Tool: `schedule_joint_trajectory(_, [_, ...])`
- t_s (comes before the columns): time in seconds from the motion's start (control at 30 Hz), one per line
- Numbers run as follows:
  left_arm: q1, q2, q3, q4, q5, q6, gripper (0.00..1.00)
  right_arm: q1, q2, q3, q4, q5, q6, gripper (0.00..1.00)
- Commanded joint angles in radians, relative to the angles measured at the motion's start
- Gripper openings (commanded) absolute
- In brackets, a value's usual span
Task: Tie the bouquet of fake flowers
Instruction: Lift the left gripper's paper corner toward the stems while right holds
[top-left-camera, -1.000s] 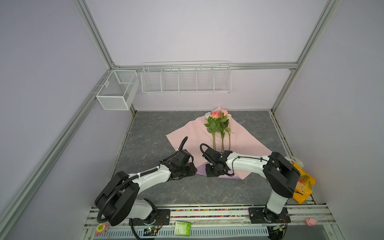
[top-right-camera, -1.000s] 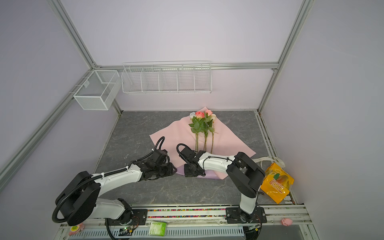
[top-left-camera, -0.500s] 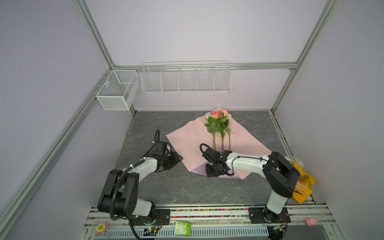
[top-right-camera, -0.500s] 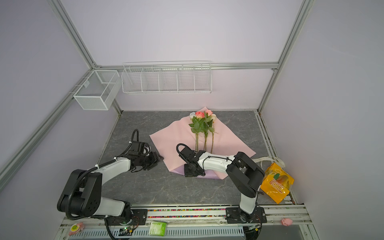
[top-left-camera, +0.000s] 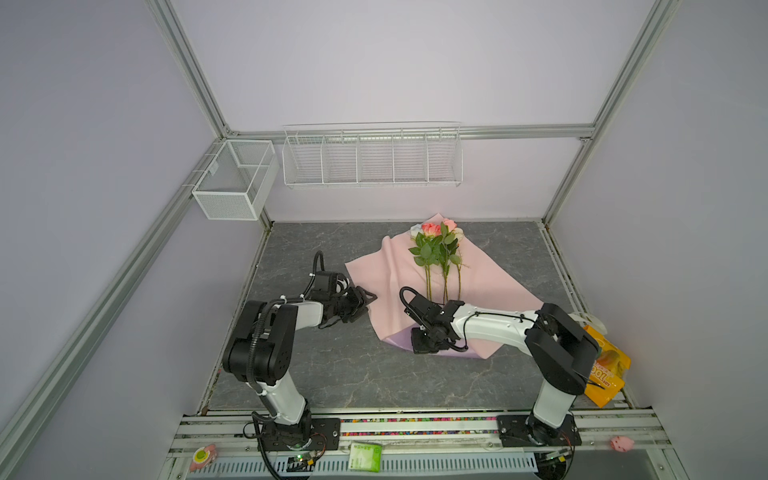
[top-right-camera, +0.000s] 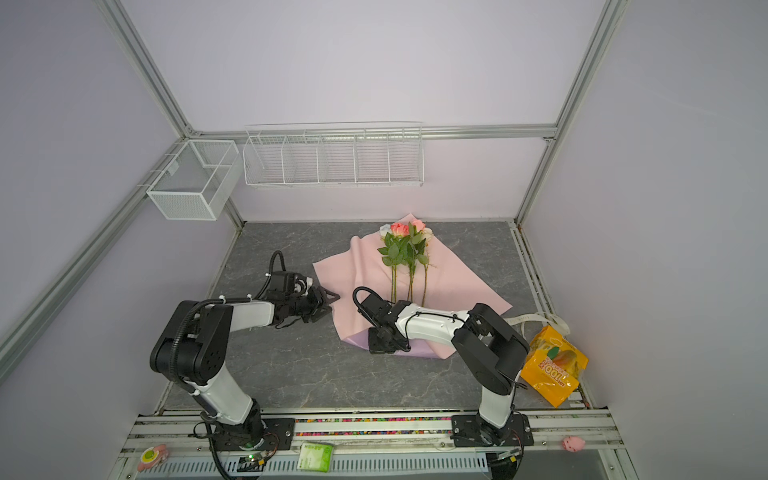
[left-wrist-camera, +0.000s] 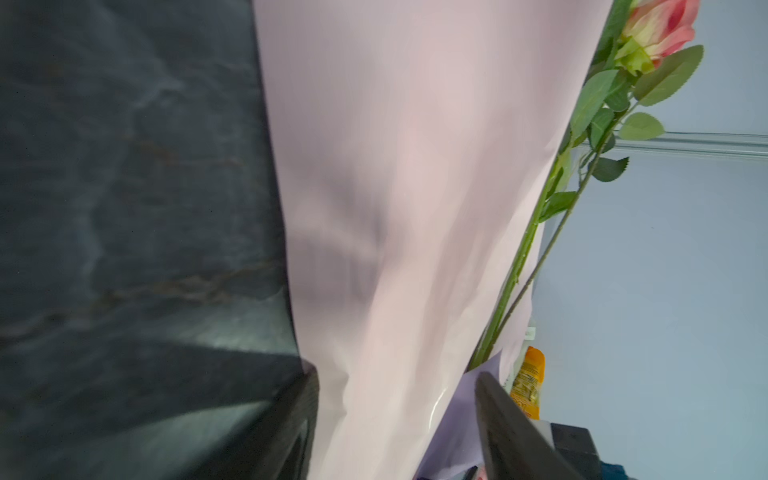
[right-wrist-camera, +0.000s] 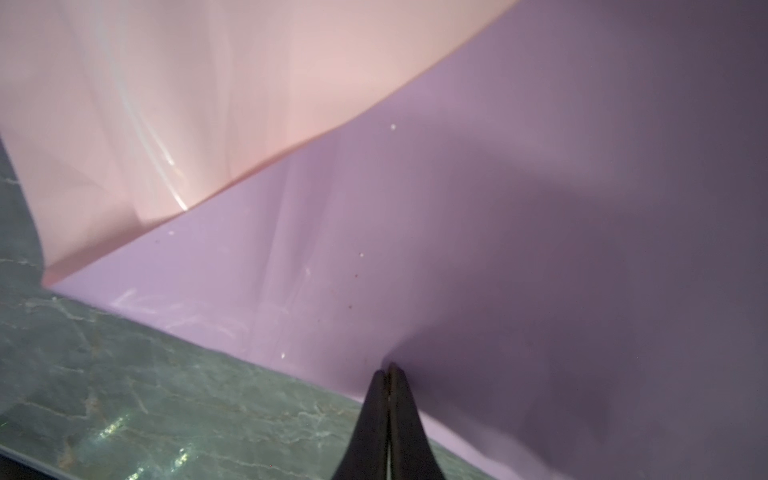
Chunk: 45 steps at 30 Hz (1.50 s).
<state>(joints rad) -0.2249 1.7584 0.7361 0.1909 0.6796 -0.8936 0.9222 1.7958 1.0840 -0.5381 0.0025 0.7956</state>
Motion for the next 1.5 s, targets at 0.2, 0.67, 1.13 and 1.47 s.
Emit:
schedule_joint_trajectory(0.2, [0.025,0.109,-0.006,0.210,0.028,-0.174,0.61,-0.015,0.049,-0.009,-0.031,-0.005,0.007,0.09])
schedule_joint_trajectory(0.67, [0.138,0.079,0.206,-0.204,-0.150,0.070,0.67,-0.026,0.048,-0.009,-0.026,-0.008,0.007,0.09])
schedule_joint_trajectory(1.13, [0.160,0.098,0.328,-0.438,-0.284,0.199,0.74,-0.046,0.058,-0.002,-0.015,-0.027,-0.004,0.09])
schedule_joint_trajectory(1.47, [0.188,0.251,0.466,-0.437,-0.239,0.193,0.69,-0.059,0.053,-0.007,-0.009,-0.030,-0.009,0.09])
